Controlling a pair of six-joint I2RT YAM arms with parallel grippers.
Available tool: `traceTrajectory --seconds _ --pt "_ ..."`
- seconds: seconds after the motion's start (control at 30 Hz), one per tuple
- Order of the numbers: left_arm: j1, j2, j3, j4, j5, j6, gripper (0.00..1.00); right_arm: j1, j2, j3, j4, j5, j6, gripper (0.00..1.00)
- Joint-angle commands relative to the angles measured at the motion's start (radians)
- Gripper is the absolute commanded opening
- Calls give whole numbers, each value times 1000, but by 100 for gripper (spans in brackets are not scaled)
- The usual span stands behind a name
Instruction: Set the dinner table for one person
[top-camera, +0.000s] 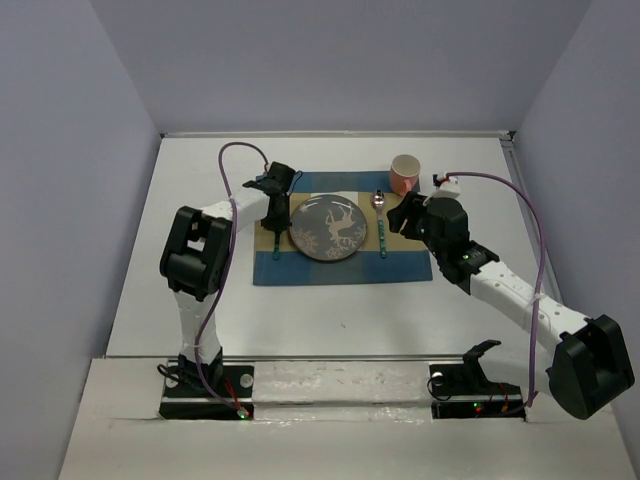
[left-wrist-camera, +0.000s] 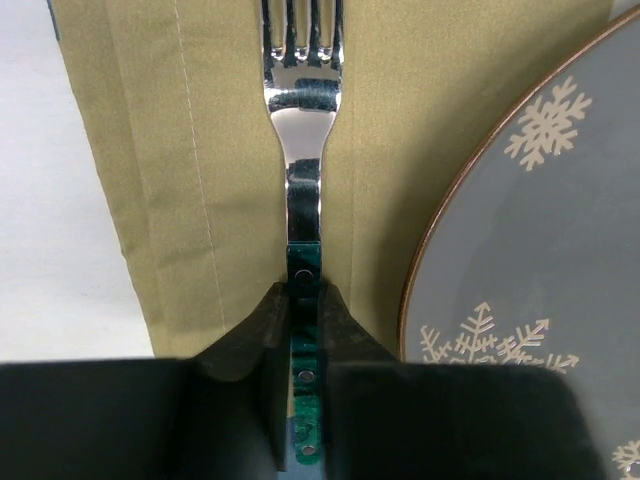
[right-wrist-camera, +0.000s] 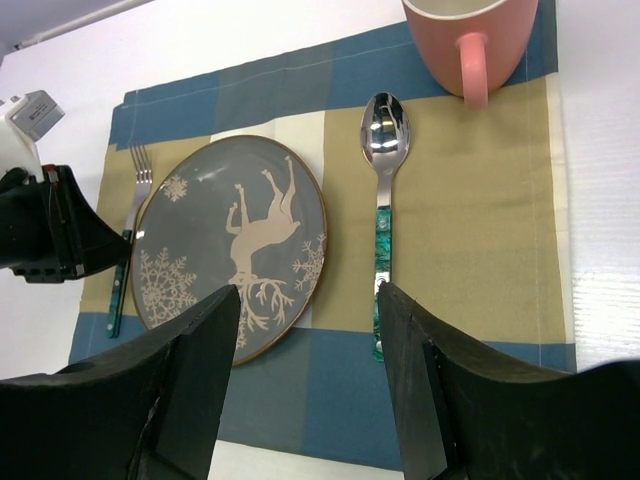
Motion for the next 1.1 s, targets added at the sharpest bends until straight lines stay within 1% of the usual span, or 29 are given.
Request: traceTrajectory --seconds 0.0,0.03,0.23,0.33,0.43,0.57,0.6,0.63,0.67,0.7,0.73,0.77,0.8,0.83,0.87,0.9,0.93,1.03,1.07 --pt "10 3 9 -28 -39 0 47 8 -4 1 54 28 10 63" --pt "10 -17 2 -19 -41 0 99 8 -4 1 54 28 10 63" --pt "10 -112 16 -33 -84 4 99 8 -5 -2 53 32 11 63" --pt "8 -238 15 8 -108 16 99 8 -10 -6 56 46 11 63" --pt "10 -430 -5 48 -168 21 99 8 -22 -14 62 48 11 64" --pt "10 -580 -54 91 -209 21 99 8 -25 -19 73 42 11 64" --pt "8 -660 -71 104 -210 18 99 8 -28 -20 77 39 11 64" --pt "10 -704 -117 134 -196 18 99 8 -31 -23 82 28 10 64" --pt "10 -797 -143 151 -190 13 99 8 -36 -26 88 19 8 64" --pt "10 -848 -175 171 -180 4 99 8 -40 -32 96 10 5 64" --pt "10 -947 -244 218 -156 0 99 8 -57 -37 105 -10 7 64" --pt "10 -995 -281 248 -141 -5 99 8 -70 -46 122 -20 2 64" --pt "8 -1047 -356 277 -96 -4 99 8 -98 -52 131 -41 -2 64" --pt "10 -1090 -390 326 -75 3 99 8 -115 -60 140 -52 -7 63" --pt "10 -1171 -418 344 -62 1 99 8 -137 -66 148 -64 -19 63" --pt "8 -1210 -448 360 -52 0 99 8 -158 -72 149 -75 -22 62" --pt "10 -1277 -505 405 -32 0 99 8 -203 -74 151 -99 -25 61" --pt "8 -1356 -596 475 -7 0 99 8 -276 -77 160 -157 -21 61" --pt "8 -1396 -610 490 -2 4 99 8 -328 -75 163 -171 -18 61"
